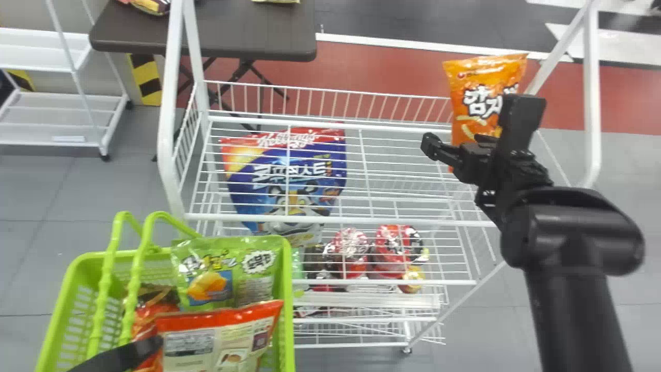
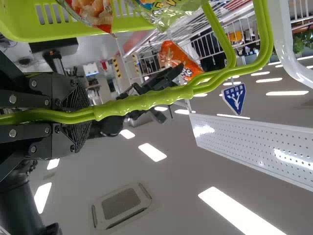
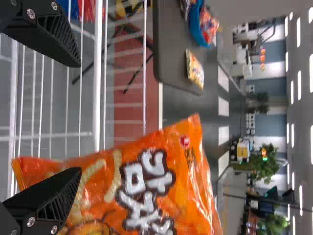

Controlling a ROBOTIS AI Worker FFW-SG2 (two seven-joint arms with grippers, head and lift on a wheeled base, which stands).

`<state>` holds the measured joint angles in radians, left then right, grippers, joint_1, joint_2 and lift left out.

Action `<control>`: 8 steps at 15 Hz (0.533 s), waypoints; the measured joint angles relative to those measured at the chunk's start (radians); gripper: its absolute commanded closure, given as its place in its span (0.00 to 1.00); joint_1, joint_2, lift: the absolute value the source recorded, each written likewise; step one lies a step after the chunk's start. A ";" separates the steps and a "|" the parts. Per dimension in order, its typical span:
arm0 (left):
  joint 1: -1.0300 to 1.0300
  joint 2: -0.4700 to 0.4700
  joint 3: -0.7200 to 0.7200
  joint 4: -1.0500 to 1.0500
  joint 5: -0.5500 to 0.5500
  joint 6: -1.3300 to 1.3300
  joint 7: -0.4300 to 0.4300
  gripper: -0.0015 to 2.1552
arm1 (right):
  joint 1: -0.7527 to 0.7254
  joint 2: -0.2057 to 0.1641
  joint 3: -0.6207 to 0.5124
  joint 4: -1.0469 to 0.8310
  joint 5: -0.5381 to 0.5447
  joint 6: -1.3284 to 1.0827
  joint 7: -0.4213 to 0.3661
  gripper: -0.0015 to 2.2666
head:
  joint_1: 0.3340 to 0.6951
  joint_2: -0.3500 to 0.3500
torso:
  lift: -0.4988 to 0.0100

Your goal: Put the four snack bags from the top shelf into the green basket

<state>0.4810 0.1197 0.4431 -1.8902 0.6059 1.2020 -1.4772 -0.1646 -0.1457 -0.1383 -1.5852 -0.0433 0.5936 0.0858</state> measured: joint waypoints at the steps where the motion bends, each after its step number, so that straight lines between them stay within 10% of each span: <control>1: 0.000 0.000 0.001 0.000 0.000 0.000 0.000 1.00 | -0.026 0.000 -0.006 0.037 0.021 -0.001 -0.022 0.02 | 1.00 0.18 | 0.98; 5: 0.001 0.000 0.005 0.007 0.001 -0.002 0.000 1.00 | -0.139 -0.002 -0.028 0.197 0.115 -0.018 -0.067 0.10 | 1.00 0.11 | 0.98; 6: 0.001 0.000 0.005 0.009 0.001 -0.003 0.000 1.00 | -0.166 -0.002 -0.030 0.241 0.134 -0.023 -0.071 0.26 | 1.00 0.10 | 0.98; 8: 0.000 0.000 0.008 0.013 0.002 -0.003 -0.001 1.00 | -0.198 -0.004 -0.032 0.299 0.150 -0.025 -0.062 0.94 | 1.00 0.10 | 0.98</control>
<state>0.4814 0.1196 0.4511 -1.8770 0.6074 1.1989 -1.4780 -0.3626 -0.1501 -0.1703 -1.2862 0.1064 0.5690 0.0237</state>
